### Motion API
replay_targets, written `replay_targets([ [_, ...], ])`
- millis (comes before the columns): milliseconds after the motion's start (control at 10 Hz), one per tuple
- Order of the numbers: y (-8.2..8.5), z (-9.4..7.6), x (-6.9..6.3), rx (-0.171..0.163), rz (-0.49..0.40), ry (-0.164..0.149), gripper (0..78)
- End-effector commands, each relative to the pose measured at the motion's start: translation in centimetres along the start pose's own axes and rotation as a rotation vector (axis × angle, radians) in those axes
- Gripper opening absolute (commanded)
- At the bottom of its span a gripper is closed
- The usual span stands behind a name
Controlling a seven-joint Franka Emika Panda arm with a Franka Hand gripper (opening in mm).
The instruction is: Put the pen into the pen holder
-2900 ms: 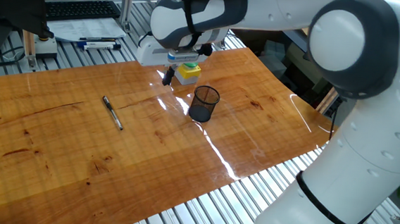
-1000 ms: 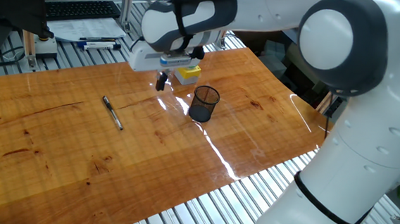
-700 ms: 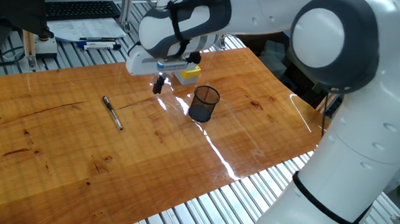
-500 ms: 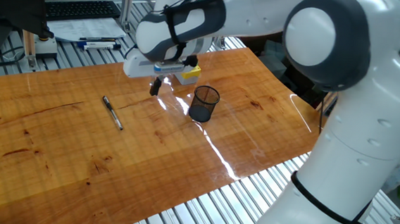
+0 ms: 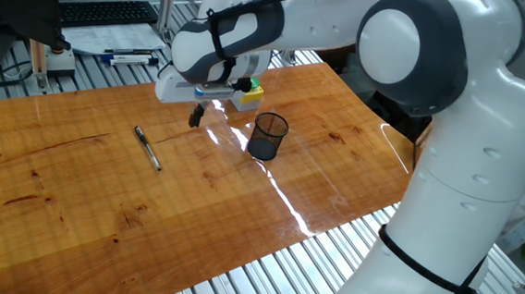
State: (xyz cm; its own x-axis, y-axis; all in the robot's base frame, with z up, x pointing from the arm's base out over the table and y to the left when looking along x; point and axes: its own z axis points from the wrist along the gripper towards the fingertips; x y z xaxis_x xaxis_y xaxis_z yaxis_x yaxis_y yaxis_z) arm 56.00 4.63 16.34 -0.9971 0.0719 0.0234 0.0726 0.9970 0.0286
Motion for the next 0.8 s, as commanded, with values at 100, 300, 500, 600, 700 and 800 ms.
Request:
replay_targets([
  [100, 2.1, 0.4, 0.1, 0.03, -0.024, 0.0, 0.0],
  [300, 2.7, 1.1, 0.3, 0.03, -0.032, -0.002, 0.0],
  [500, 3.3, 1.6, 0.5, 0.03, -0.024, -0.01, 0.0],
  [600, 3.3, 1.6, 0.5, 0.031, -0.033, -0.002, 0.0],
  [700, 3.3, 1.6, 0.5, 0.034, -0.05, 0.016, 0.0],
  [800, 3.3, 1.6, 0.5, 0.035, -0.084, 0.036, 0.0],
])
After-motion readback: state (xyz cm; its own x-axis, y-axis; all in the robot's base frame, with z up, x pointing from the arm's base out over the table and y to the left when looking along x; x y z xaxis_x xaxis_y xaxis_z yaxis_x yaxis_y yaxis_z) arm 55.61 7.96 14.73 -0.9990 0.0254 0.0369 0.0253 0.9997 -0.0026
